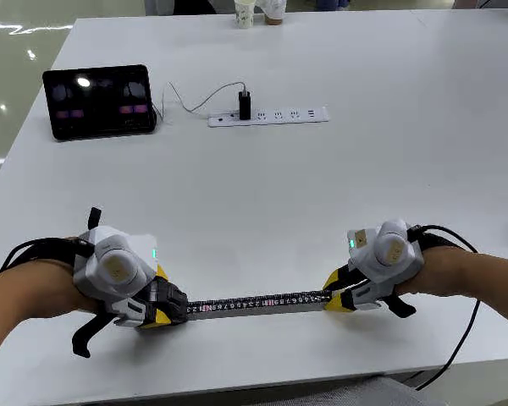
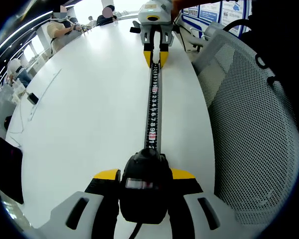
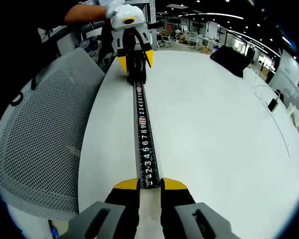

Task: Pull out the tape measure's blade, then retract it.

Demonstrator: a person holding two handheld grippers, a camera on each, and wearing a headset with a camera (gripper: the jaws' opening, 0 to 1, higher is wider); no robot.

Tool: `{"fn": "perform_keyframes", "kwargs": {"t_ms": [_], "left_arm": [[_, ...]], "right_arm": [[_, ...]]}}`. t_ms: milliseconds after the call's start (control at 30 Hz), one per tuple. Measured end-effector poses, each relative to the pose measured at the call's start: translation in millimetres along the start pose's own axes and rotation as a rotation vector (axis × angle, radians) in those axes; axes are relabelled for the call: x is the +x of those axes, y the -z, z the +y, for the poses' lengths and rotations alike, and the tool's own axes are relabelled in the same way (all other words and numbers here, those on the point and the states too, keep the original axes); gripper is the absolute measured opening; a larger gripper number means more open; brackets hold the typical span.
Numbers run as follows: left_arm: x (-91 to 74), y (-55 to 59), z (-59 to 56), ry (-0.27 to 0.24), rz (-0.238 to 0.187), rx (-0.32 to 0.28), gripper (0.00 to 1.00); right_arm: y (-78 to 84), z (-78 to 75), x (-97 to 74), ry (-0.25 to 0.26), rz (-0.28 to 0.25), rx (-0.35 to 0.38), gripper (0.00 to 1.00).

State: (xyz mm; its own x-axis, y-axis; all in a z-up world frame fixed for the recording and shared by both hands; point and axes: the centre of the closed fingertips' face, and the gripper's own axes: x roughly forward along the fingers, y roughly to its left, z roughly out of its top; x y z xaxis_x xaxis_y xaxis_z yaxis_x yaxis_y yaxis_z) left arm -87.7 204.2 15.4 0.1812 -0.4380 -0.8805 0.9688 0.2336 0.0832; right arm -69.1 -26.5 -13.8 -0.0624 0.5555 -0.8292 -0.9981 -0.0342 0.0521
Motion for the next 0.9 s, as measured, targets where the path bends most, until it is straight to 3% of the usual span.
{"fn": "perform_keyframes", "kwargs": {"t_ms": [300,733,900], "left_arm": [[-1.8,1.4,-0.5,0.005,0.024,0.004,0.32],[-11.8,-0.7,2.4,-0.002,0.027,-0.015,0.34],[-13.4,-2.0,2.9,-0.002,0.017,-0.037,0.42]], "right_arm": [[0.4,0.5,0.3,0.000,0.024,-0.028,0.13],[-4.3,2.1,-1.4,0.000,0.037,-0.073,0.16],[-4.7,1.8,-3.6,0.006,0.048,-0.052,0.20]]}}
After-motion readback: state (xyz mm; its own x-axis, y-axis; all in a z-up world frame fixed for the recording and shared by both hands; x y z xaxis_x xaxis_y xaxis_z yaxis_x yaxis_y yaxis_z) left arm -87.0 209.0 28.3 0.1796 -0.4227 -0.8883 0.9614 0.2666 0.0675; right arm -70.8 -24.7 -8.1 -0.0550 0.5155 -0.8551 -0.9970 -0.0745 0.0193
